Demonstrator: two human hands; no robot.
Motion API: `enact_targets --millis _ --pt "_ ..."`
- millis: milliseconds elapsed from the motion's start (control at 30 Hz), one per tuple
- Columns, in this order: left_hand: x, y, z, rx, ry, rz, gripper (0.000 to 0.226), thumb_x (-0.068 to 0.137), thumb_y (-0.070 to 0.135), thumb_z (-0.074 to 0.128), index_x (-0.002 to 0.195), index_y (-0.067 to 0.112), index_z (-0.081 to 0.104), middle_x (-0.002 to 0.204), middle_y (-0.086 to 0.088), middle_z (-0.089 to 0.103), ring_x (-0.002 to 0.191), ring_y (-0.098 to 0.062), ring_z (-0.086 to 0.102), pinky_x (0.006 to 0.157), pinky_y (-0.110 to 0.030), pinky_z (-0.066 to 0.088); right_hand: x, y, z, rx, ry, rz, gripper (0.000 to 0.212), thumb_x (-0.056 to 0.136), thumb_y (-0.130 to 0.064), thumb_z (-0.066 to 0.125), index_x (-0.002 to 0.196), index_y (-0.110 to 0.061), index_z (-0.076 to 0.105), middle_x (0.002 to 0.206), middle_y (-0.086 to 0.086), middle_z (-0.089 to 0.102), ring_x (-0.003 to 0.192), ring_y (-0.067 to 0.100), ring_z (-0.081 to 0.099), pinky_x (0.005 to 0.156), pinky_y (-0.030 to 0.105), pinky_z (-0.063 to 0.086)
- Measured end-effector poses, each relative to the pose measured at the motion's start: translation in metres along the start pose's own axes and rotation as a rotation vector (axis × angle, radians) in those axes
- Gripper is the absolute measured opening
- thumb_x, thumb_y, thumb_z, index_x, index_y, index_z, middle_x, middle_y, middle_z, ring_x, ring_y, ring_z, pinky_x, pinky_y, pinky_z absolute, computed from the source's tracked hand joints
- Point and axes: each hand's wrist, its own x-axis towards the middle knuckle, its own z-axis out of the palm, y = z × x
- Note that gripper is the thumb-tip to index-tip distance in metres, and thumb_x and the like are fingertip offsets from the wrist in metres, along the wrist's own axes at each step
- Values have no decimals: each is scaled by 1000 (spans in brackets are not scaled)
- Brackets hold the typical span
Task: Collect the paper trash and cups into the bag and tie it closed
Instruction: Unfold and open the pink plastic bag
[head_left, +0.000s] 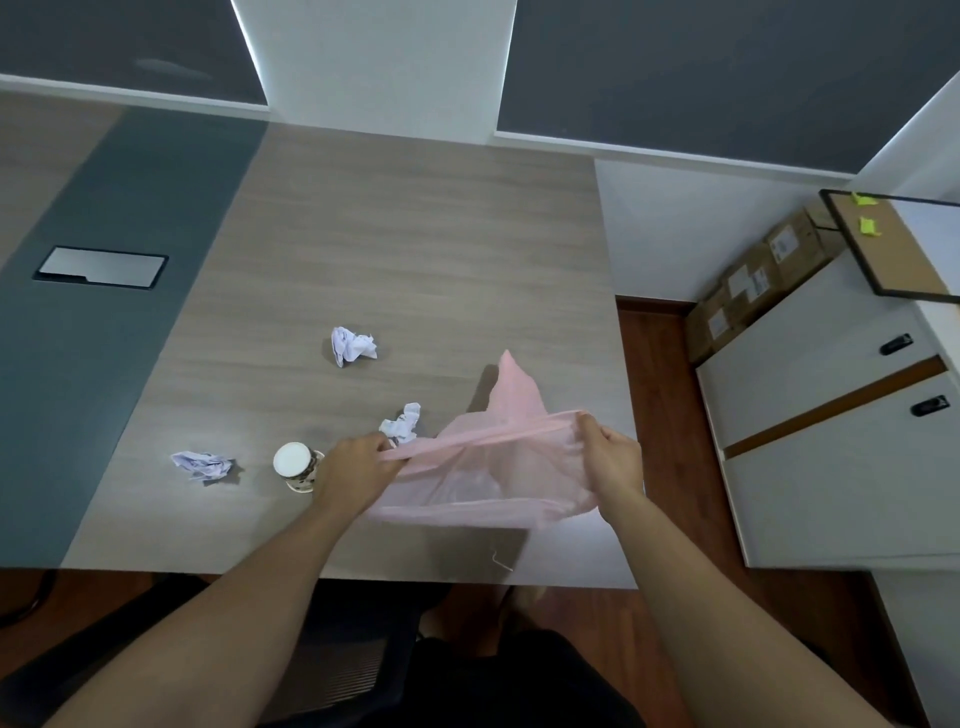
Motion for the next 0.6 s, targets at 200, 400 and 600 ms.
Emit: enact_targets --millis 200,400,600 --pt "3 12 8 -453 -179 36 42 88 67 80 90 25 83 75 16 63 69 -8 57 71 -32 47 28 -1 -8 -37 -74 24 71 91 -71 74 96 -1 78 93 18 80 87 35 74 77 44 61" --pt "21 33 27 -576 -164 -222 50 103 54 70 71 15 67 69 -2 60 67 -20 55 63 -32 41 49 -2 -6 31 -190 110 52 86 -67 84 93 -16 84 91 6 85 94 34 82 89 50 69" --pt "41 48 39 -548 -159 -406 43 101 46 54 111 7 71 106 -16 74 109 -38 68 92 -43 50 70 -6 1 135 -306 224 49 85 -62 84 107 -18 85 100 6 87 96 33 83 91 49 69"
